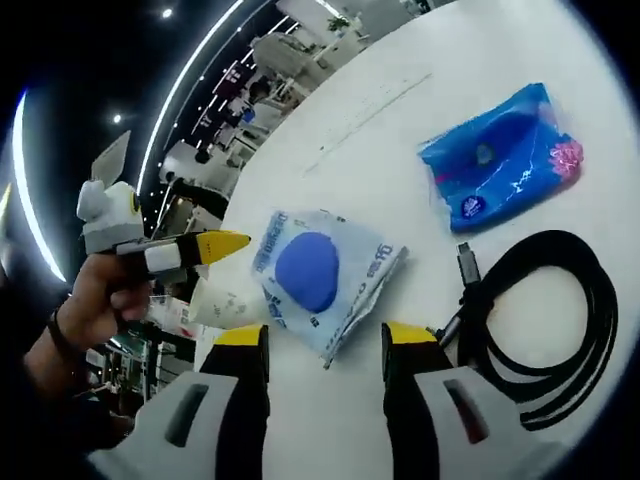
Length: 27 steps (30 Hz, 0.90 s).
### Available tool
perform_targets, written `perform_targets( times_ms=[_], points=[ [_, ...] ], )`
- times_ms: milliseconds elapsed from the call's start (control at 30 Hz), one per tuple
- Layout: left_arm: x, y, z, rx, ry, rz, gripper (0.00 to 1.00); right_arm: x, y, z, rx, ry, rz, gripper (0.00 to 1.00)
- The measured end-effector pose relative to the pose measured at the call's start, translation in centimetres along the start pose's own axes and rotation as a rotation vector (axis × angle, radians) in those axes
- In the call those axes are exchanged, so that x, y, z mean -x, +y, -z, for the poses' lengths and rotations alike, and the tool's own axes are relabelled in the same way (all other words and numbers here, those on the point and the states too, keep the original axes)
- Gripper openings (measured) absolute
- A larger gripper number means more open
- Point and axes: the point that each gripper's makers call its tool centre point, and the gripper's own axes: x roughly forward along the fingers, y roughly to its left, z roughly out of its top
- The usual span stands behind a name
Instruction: Arrange the tabletop items into an orderly group along one side of the table until the central work area is clear of visible clutter.
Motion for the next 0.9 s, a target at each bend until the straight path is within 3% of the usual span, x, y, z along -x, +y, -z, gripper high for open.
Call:
perform_targets(
  times_ms=[267, 467, 567, 667, 767, 800, 900],
  points=[
    [-2.5, 2.2, 1.5, 0.063, 0.149, -0.012, 0.44, -1.1, -0.5, 0.4, -0.054, 0.018, 0.01, 0.41],
    [-3.1, 2.6, 2.2, 0.068, 0.193, -0.022, 0.35, -1.9, -0.1, 0.7, -0.105, 0.032, -0.014, 0.33],
    [-3.4, 2.2, 3.1, 0.063, 0.223, -0.006, 0.23, -2.2, -0.2, 0.6, -0.106, 0.034, -0.004, 0.29],
    [-3.5, 3.0, 3.8, 0.051, 0.245, -0.046, 0.14, -2.3, -0.4, 0.7, -0.114, 0.033, 0.01, 0.23],
    [-3.5, 3.2, 3.9, 0.072, 0.245, -0.058, 0.08, -2.4, -1.2, 1.7, -0.126, 0.081, 0.034, 0.05],
    [-3.5, 2.7, 4.3, 0.107, 0.264, -0.039, 0.05, -2.4, -1.3, 1.7, -0.128, 0.083, 0.038, 0.05],
    [-3.7, 2.9, 4.1, 0.065, 0.266, -0.072, 0.04, -2.3, -1.1, 1.5, -0.081, 0.08, 0.037, 0.04]
  ],
)
